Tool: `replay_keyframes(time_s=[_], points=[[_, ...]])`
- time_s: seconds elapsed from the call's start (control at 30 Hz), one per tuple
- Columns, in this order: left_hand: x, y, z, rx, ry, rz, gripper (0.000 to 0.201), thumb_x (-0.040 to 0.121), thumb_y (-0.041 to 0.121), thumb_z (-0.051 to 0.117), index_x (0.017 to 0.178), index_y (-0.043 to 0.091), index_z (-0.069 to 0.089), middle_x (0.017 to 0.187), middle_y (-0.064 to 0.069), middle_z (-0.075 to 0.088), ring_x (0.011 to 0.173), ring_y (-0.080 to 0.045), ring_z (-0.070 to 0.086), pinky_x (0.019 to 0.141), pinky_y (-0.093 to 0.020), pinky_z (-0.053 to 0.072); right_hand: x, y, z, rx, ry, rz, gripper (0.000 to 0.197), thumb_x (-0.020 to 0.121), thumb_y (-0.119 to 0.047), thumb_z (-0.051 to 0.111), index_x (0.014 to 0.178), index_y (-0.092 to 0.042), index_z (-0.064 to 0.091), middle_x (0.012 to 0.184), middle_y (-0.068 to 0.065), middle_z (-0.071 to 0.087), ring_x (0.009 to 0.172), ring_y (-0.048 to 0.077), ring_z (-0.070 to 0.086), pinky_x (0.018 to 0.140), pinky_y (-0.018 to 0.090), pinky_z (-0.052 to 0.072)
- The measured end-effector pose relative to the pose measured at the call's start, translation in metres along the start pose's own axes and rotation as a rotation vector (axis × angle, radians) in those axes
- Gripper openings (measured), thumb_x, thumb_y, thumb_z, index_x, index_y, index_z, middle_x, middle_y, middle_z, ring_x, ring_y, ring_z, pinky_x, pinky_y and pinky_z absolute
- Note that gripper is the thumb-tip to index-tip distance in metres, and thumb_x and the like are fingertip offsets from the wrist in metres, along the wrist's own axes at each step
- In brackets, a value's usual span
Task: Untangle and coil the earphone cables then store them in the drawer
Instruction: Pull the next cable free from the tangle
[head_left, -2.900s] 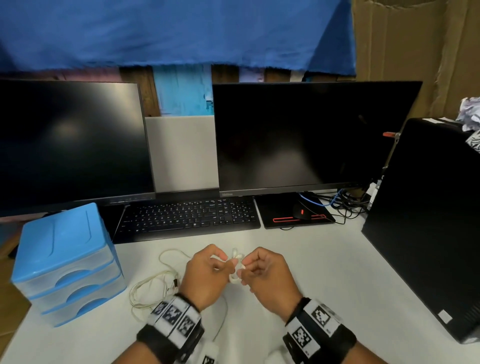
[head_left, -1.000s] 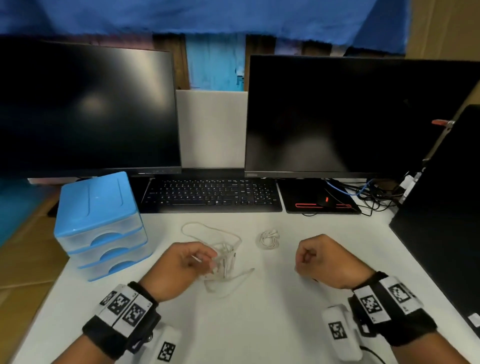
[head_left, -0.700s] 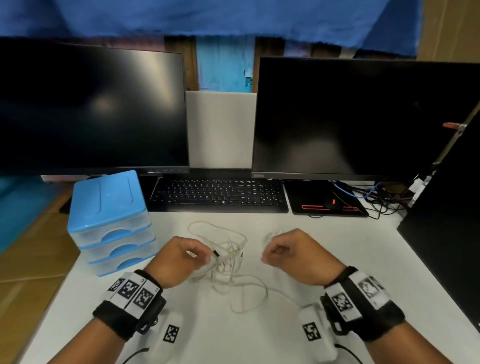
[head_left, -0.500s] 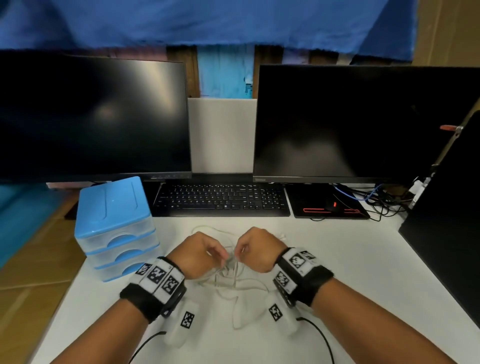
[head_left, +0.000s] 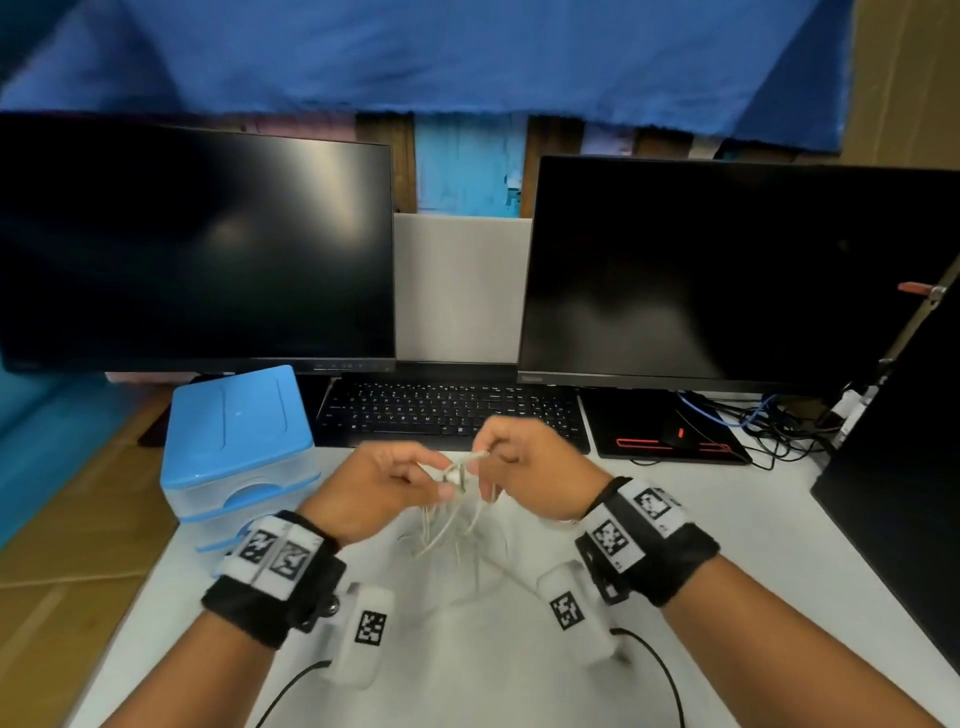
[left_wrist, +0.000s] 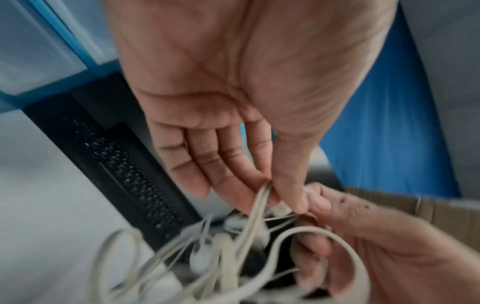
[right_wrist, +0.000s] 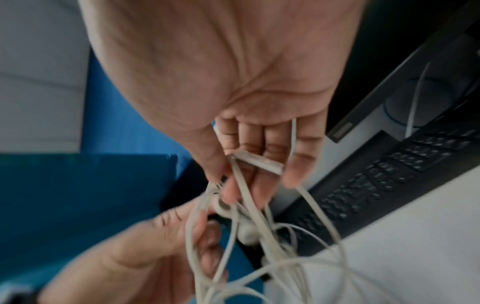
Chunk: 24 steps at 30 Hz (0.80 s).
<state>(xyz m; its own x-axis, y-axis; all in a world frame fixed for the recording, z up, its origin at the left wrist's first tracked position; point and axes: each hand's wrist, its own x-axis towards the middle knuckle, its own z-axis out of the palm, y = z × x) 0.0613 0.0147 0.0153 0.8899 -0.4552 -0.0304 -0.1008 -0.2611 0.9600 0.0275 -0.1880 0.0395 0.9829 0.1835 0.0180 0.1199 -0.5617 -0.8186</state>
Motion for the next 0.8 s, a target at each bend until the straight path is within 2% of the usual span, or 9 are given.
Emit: replay_keyframes(time_s=[0.07,0.13,0.23,0.37,0.53,0.6,0.67,0.73,0.8], points=[[-0.011,0.014,-0.01,-0.054,-0.009,0.046,0.013,0.08,0.007,0.072,0.09,0.015,0.075,0.064,0.002,0.07,0.061,-0.01,0.062,0.068,-0.02,0.052,-0.006,-0.02,-0.014,0.067,0.024,-0.064,0.017,0.086,-0.017,0.072,0.099,-0.013,0.061,0.063,0.003,0.059,0.053,0.013,0.053,0.058,0.024,0.047],[-0.02,0.025,-0.017,-0.09,0.038,0.087,0.01,0.086,0.012,0.065,0.088,0.012,0.075,0.065,-0.002,0.068,0.064,-0.014,0.063,0.072,-0.027,0.055,-0.011,-0.035,-0.023,0.034,-0.01,-0.101,0.033,0.082,-0.017,0.077,0.111,-0.017,0.061,0.064,-0.003,0.058,0.053,0.008,0.05,0.059,0.02,0.043],[-0.029,0.038,-0.018,-0.245,0.115,0.138,0.015,0.091,0.017,0.057,0.084,0.01,0.068,0.062,-0.003,0.06,0.057,-0.017,0.059,0.061,-0.026,0.052,-0.014,-0.044,-0.028,0.1,-0.113,-0.108,0.038,0.079,-0.016,0.08,0.112,-0.017,0.063,0.073,0.001,0.064,0.067,0.017,0.055,0.071,0.032,0.045],[-0.036,0.051,-0.005,-0.307,0.135,0.191,0.015,0.083,0.032,0.06,0.08,0.021,0.07,0.055,0.002,0.046,0.043,-0.009,0.036,0.042,-0.02,0.031,-0.018,-0.051,-0.024,0.251,-0.218,-0.113,0.032,0.084,-0.015,0.075,0.115,-0.01,0.064,0.084,0.009,0.068,0.08,0.021,0.062,0.086,0.036,0.052],[-0.033,0.052,0.006,-0.33,0.134,0.222,0.025,0.077,0.037,0.065,0.09,0.019,0.074,0.054,0.001,0.04,0.043,-0.005,0.03,0.04,-0.017,0.027,-0.012,-0.064,-0.015,0.216,-0.027,-0.125,0.016,0.091,-0.012,0.065,0.099,0.001,0.07,0.069,0.011,0.064,0.061,0.019,0.059,0.064,0.031,0.051],[-0.031,0.05,0.005,-0.359,0.127,0.2,0.022,0.076,0.035,0.067,0.09,0.019,0.073,0.054,0.002,0.043,0.045,-0.007,0.033,0.042,-0.018,0.027,-0.011,-0.071,-0.019,0.218,0.034,-0.112,0.013,0.089,-0.012,0.068,0.097,-0.002,0.07,0.065,0.005,0.062,0.054,0.012,0.052,0.056,0.025,0.045],[-0.029,0.048,0.002,-0.36,0.11,0.195,0.019,0.077,0.032,0.068,0.088,0.017,0.071,0.057,0.001,0.053,0.05,-0.009,0.044,0.049,-0.02,0.037,-0.012,-0.08,-0.026,0.246,0.044,-0.115,0.016,0.087,-0.01,0.07,0.101,-0.003,0.067,0.072,0.01,0.061,0.052,0.011,0.048,0.052,0.024,0.042],[-0.029,0.046,0.0,-0.309,0.089,0.208,0.02,0.077,0.027,0.07,0.092,0.013,0.07,0.071,-0.004,0.067,0.067,-0.014,0.061,0.067,-0.026,0.05,-0.013,-0.087,-0.03,0.204,-0.001,-0.117,0.025,0.083,-0.007,0.074,0.106,-0.006,0.065,0.08,0.011,0.062,0.05,0.007,0.05,0.049,0.02,0.043],[-0.029,0.046,0.0,-0.303,0.041,0.216,0.024,0.081,0.018,0.072,0.102,0.007,0.069,0.09,-0.011,0.074,0.086,-0.021,0.069,0.084,-0.032,0.052,-0.012,-0.092,-0.03,0.064,-0.042,-0.135,0.031,0.082,-0.006,0.074,0.11,-0.011,0.064,0.085,0.006,0.067,0.057,0.002,0.058,0.056,0.019,0.051]])
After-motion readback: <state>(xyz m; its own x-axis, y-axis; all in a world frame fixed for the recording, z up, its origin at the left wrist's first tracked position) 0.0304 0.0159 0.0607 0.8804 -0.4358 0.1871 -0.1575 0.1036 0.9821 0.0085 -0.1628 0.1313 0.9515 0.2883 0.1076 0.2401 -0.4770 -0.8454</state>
